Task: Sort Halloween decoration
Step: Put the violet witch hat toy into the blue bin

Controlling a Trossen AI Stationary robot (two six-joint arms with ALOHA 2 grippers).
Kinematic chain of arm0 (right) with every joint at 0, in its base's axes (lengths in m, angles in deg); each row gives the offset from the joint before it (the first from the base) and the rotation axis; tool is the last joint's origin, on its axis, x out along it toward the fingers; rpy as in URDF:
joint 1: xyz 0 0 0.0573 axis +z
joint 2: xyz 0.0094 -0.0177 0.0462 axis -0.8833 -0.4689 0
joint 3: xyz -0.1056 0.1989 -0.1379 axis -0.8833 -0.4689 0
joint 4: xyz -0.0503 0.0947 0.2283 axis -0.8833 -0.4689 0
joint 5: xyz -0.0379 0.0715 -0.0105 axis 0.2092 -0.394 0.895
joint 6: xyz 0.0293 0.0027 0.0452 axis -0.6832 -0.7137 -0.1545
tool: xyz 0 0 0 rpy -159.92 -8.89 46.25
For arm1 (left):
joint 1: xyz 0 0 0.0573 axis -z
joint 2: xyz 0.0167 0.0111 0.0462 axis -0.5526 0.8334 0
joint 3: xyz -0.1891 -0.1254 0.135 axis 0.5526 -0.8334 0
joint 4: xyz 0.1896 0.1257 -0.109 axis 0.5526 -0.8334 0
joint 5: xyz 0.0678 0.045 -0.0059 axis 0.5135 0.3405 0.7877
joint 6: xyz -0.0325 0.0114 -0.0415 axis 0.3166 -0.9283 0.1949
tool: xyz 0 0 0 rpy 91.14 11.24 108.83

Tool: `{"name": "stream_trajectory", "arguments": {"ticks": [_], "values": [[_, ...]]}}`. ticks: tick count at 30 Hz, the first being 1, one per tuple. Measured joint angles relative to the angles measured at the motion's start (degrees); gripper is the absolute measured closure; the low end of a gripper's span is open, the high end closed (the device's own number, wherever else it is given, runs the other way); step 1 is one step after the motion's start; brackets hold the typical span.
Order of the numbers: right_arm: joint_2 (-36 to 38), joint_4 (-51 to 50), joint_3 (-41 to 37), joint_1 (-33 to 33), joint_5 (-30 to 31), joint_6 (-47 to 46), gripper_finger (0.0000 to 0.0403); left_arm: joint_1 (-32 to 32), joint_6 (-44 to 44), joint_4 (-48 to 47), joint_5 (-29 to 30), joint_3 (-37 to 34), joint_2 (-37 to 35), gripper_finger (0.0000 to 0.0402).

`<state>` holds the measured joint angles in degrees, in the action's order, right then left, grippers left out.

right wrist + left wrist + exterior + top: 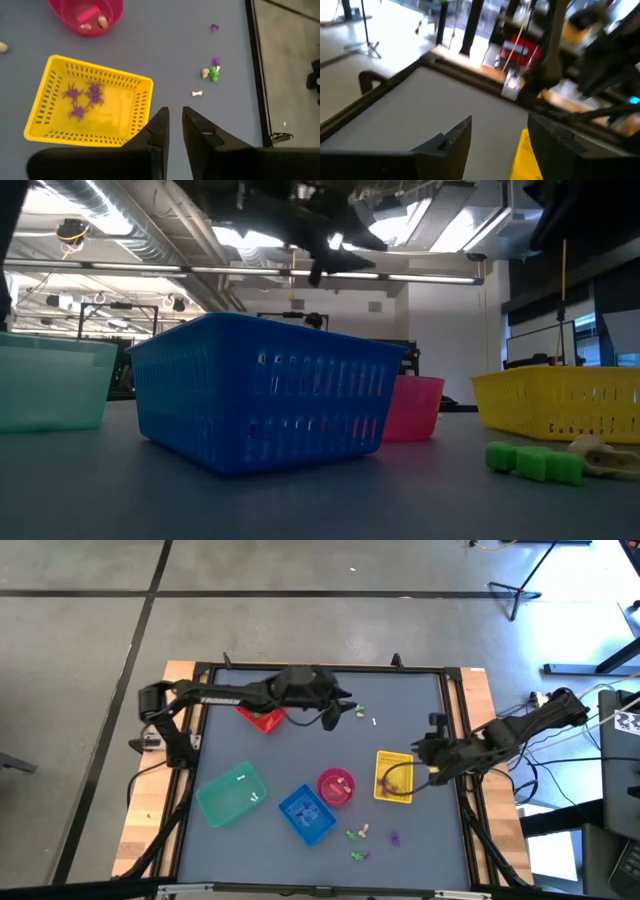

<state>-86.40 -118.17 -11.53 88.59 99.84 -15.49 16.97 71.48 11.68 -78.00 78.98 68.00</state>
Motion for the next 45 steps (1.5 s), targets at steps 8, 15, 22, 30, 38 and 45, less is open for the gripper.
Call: {"name": "stream_trajectory", "arguments": {"ticks": [8,15,22,30,38,45], "values": [[5.2,0.2,0.0,0.0,0.7,2.2,0.0352,-6.5,-13.1,-22.6,-1.3,13.4,7.6,0.0224],[6.6,0.4,0.0,0.0,1.8,2.3,0.0352,-12.0,-20.6,-31.8,-1.2,15.0,8.6,0.0224],[6.6,1.9,0.0,0.0,2.1,5.6,0.0352,-14.8,-23.2,-34.2,-1.7,14.9,10.4,0.0224],[9.2,3.3,0.0,-0.1,3.8,8.2,0.0352,-14.1,-26.4,-35.1,-3.6,14.9,17.2,0.0224],[16.2,11.2,-9.3,-4.4,3.2,8.2,0.0352,-14.1,-31.4,-37.1,-3.0,14.9,20.9,0.0224],[20.8,20.3,-16.9,-10.6,-3.0,8.2,0.0352,-14.0,-35.5,-37.9,1.2,14.9,21.0,0.0224]]}}
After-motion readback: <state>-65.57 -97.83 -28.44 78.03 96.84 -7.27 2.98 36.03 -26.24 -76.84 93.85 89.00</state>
